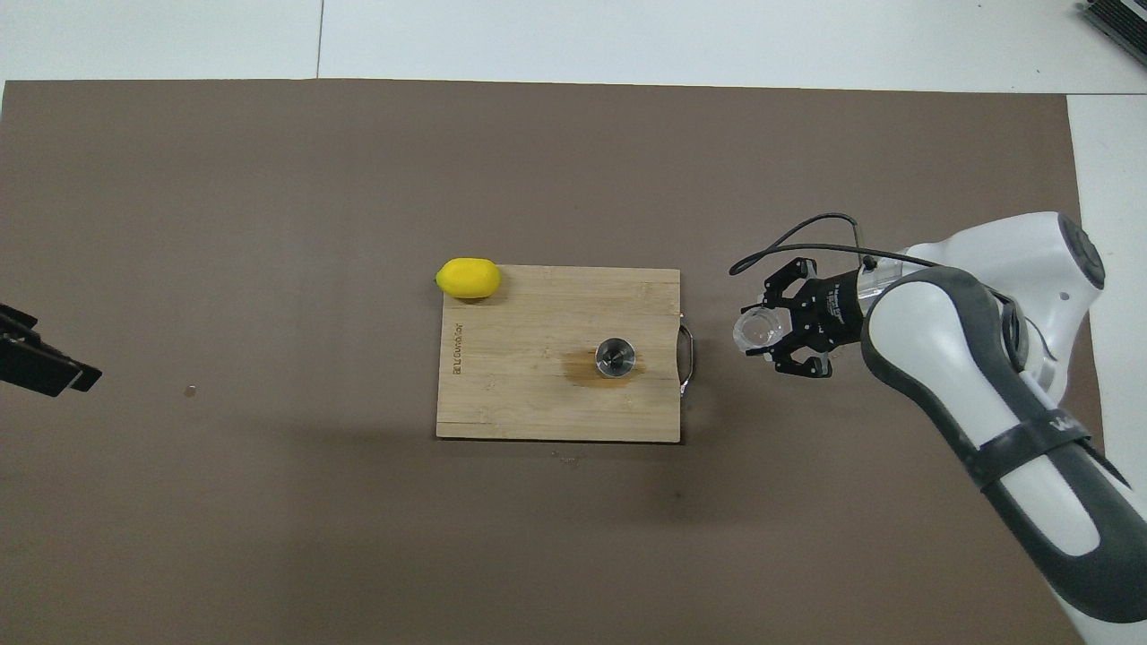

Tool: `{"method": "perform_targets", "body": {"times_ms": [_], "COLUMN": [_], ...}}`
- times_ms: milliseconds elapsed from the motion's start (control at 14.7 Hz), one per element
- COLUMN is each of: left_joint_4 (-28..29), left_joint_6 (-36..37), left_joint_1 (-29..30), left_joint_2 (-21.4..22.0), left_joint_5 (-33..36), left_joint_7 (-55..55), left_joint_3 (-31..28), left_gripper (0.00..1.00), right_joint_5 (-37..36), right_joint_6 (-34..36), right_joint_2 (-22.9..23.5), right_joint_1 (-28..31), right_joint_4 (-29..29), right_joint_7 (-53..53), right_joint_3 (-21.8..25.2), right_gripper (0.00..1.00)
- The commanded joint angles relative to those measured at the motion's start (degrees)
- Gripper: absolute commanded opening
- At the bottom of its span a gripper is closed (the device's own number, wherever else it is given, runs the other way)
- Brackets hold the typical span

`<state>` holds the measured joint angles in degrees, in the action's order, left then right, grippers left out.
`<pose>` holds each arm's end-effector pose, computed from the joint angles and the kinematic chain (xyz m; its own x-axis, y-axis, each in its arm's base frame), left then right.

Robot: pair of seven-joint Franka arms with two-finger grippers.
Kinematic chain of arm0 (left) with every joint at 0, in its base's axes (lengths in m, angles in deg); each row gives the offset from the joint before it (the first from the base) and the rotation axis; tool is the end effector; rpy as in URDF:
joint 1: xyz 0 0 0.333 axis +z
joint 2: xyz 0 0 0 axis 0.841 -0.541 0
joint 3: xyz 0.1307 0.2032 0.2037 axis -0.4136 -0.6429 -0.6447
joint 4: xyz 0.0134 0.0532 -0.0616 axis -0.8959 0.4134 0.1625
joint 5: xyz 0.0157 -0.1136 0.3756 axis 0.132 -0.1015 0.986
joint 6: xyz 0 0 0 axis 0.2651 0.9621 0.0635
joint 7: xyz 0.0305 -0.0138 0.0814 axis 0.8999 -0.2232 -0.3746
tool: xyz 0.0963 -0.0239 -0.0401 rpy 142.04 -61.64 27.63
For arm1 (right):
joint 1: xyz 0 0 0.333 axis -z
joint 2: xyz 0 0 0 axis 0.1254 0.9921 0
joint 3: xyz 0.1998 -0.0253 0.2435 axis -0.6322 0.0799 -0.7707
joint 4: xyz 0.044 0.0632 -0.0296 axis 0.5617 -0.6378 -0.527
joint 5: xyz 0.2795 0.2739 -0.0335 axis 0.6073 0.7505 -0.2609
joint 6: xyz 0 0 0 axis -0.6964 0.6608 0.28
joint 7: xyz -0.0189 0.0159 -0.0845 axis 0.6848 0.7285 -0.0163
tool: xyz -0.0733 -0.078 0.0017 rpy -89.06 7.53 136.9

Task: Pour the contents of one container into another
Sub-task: 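Lift the clear glass with the right gripper over the metal cup, then tilt the clear glass with the right gripper to pour into the cup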

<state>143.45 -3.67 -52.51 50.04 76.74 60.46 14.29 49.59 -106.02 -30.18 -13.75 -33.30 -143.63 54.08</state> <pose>0.5328 0.0181 0.5965 0.8007 -0.5872 -0.1189 -0.5663 -0.8065 0.1696 0.5667 0.1078 0.3668 0.0197 -0.8803 -0.4740 -0.9974 -0.0505 0.0522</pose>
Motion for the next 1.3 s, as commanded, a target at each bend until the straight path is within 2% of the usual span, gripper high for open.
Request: {"method": "perform_targets", "body": {"times_ms": [0, 273, 477, 682, 955, 1227], "left_joint_4": [0.15, 0.5, 0.67, 1.11, 1.56, 1.2], "left_joint_6": [-1.06, -1.14, -4.49, -8.25, -8.79, -9.24], "left_joint_1": [-0.61, 0.1, -0.52, 0.35, 1.24, 1.15], "left_joint_2": [1.05, 1.49, 1.49, 1.49, 1.93, 1.67], "left_joint_5": [0.89, 1.42, 1.68, 2.2, 2.3, 2.38], "left_joint_7": [-1.68, -3.6, -12.21, -16.34, -19.52, -26.98], "left_joint_3": [0.09, -0.34, 0.18, -0.08, -0.61, -0.78], "left_gripper": [1.0, 1.0, 1.0, 1.0, 1.0, 1.0], "right_joint_5": [-5.4, -13.04, -17.44, -24.12, -30.72, -32.05], "right_joint_6": [-0.82, -0.56, -0.56, 0.32, 2.6, 4.89], "right_joint_2": [0.96, 2.37, 3.16, 3.08, 3.08, 2.99], "right_joint_1": [-3.9, -9.09, -12.87, -15.86, -18.76, -19.12], "right_joint_4": [3.81, 8.39, 10.59, 10.68, 12.43, 14.37], "right_joint_7": [-8.69, -20.81, -26.98, -28.22, -29.81, -30.51], "right_joint_3": [0.04, -0.05, 0.04, 0.04, 0.04, 0.04], "right_gripper": [0.11, 0.11, 0.1, 0.09, 0.09, 0.08]}}
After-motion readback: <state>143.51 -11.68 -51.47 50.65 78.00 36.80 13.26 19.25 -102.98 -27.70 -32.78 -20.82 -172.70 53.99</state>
